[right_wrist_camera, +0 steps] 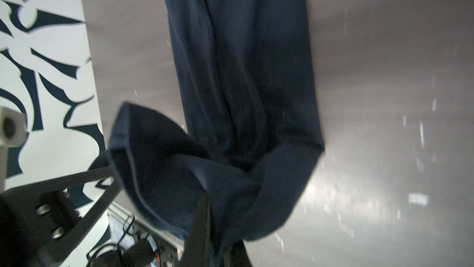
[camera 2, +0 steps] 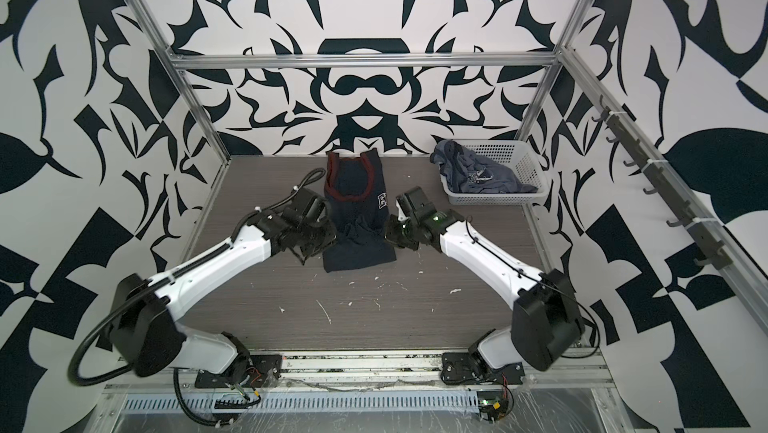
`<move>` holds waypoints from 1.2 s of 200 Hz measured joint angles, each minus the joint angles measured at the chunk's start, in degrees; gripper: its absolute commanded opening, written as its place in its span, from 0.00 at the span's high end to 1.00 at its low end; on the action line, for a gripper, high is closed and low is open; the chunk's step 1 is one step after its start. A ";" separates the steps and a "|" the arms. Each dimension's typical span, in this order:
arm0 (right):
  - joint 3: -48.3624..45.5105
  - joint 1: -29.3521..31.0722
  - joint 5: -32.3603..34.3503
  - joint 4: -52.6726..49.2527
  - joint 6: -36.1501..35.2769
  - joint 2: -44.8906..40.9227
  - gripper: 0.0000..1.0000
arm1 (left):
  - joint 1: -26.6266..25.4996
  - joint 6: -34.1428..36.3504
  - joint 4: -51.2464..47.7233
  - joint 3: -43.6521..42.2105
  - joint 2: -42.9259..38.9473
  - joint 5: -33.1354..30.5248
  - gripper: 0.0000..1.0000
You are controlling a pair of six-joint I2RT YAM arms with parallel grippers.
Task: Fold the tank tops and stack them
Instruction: 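Fold the held hem away from the robot onto the strip's far half with both grippers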
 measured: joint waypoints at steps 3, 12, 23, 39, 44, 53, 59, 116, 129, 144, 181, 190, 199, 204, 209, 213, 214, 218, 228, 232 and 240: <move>1.01 -0.44 -0.20 -0.02 -0.57 1.03 1.00 | 0.52 0.52 0.13 1.01 1.11 0.13 0.89; 4.17 -1.68 -0.85 -0.09 -2.12 4.35 1.00 | 2.23 2.05 0.33 3.91 4.20 0.42 0.89; 7.98 -3.06 -1.40 -0.26 -3.65 8.44 1.00 | 4.04 3.61 0.44 7.30 7.50 0.68 0.89; 13.16 -4.74 -2.27 -0.66 -5.55 14.12 1.00 | 6.32 5.31 0.39 11.50 11.65 0.96 0.88; 14.71 -5.16 -2.56 -0.70 -6.05 15.87 1.00 | 6.84 5.68 0.55 12.46 12.72 1.05 0.88; 17.57 -5.81 -3.13 -0.98 -6.88 18.88 1.00 | 7.80 6.25 0.70 14.12 14.60 1.18 0.88; 19.61 -6.21 -3.39 -1.29 -7.43 21.03 1.00 | 8.39 6.49 0.83 15.02 15.76 1.25 0.87; 31.47 -7.98 -4.68 -3.63 -10.80 34.60 1.00 | 12.50 7.93 3.76 18.47 24.33 3.32 0.85; 33.27 -8.35 -4.96 -4.00 -11.15 36.59 1.00 | 13.03 8.31 4.57 19.45 26.29 3.91 0.85; 35.74 -8.61 -5.35 -4.37 -11.56 39.04 1.00 | 13.40 9.07 5.29 20.09 27.78 3.93 0.75; 39.87 -8.85 -5.49 -5.62 -12.70 43.47 1.00 | 13.49 10.80 4.11 22.99 29.68 2.95 0.56; 40.09 -8.92 -5.49 -5.86 -12.83 44.02 1.00 | 13.49 11.52 3.43 24.74 30.62 2.60 0.54; 40.37 -9.01 -5.46 -6.25 -12.87 44.48 1.00 | 13.49 12.17 3.15 25.97 31.45 2.27 0.52; 40.59 -9.01 -5.44 -6.45 -12.90 44.72 1.00 | 13.49 12.35 2.97 26.40 31.78 2.01 0.52; 40.85 -9.03 -5.42 -6.69 -12.90 45.03 1.00 | 13.49 12.50 2.78 26.71 32.11 1.70 0.52; 41.07 -9.05 -5.38 -6.82 -12.92 45.24 1.00 | 13.49 12.72 2.51 26.91 32.44 1.49 0.52; 41.09 -9.05 -5.40 -6.84 -12.92 45.29 1.00 | 13.49 12.74 2.49 26.95 32.50 1.46 0.52; 41.27 -9.07 -5.33 -6.91 -12.92 45.46 1.00 | 13.49 12.83 2.29 27.06 32.81 1.27 0.52; 41.59 -9.09 -5.29 -7.10 -12.94 45.81 1.00 | 13.49 13.25 1.70 27.30 33.57 0.96 0.52; 41.66 -9.09 -5.27 -7.10 -12.98 45.88 1.00 | 13.49 13.29 1.29 27.56 33.92 0.83 0.52; 41.72 -9.09 -5.18 -7.17 -13.07 45.97 1.00 | 13.49 13.49 0.70 28.24 34.84 0.55 0.52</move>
